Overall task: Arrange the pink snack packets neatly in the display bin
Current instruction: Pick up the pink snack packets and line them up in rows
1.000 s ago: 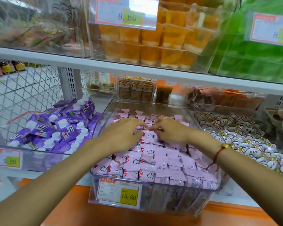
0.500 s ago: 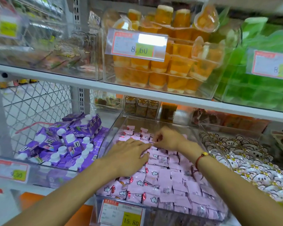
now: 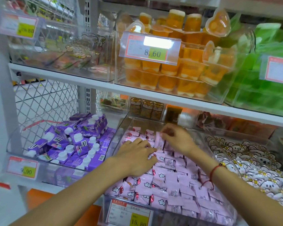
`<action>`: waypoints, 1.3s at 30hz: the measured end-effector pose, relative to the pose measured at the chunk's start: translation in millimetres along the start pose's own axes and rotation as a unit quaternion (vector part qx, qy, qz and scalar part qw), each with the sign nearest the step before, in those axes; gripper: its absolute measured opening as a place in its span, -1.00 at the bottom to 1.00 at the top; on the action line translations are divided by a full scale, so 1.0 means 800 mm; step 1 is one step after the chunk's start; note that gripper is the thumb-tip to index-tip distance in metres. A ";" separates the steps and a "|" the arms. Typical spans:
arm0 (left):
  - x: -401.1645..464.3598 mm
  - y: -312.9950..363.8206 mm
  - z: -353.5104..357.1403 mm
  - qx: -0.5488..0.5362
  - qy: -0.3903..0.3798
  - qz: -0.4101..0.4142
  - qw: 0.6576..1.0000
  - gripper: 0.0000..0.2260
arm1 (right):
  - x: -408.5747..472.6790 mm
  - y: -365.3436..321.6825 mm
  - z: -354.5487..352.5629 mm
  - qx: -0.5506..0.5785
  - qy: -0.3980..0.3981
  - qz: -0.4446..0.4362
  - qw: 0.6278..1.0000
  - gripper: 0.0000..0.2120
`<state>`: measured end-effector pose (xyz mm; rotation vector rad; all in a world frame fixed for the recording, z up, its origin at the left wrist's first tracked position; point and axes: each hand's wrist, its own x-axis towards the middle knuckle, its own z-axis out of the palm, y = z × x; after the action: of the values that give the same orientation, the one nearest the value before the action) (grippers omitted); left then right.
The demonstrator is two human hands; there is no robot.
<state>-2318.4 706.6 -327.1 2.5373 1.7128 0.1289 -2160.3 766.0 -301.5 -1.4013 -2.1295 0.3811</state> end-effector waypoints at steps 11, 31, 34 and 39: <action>-0.002 0.001 0.002 -0.112 0.112 -0.017 0.987 -0.57 | -0.037 -0.024 -0.033 0.320 0.309 0.112 0.888 -0.93; -0.009 0.018 -0.044 -0.689 0.117 -0.142 0.701 -0.51 | -0.067 -0.034 -0.033 0.460 0.084 0.115 0.876 -0.74; -0.009 0.019 -0.046 -0.653 0.114 -0.133 0.737 -0.43 | -0.068 -0.030 -0.033 0.492 0.085 0.118 0.858 -0.70; -0.019 0.014 -0.042 -0.558 0.240 -0.039 0.793 -0.86 | -0.062 -0.030 -0.030 0.496 0.077 0.118 0.857 -0.67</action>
<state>-2317.4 688.8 -292.5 1.5549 1.1880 1.3985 -2149.2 709.5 -284.1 -0.9831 -1.2518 1.2059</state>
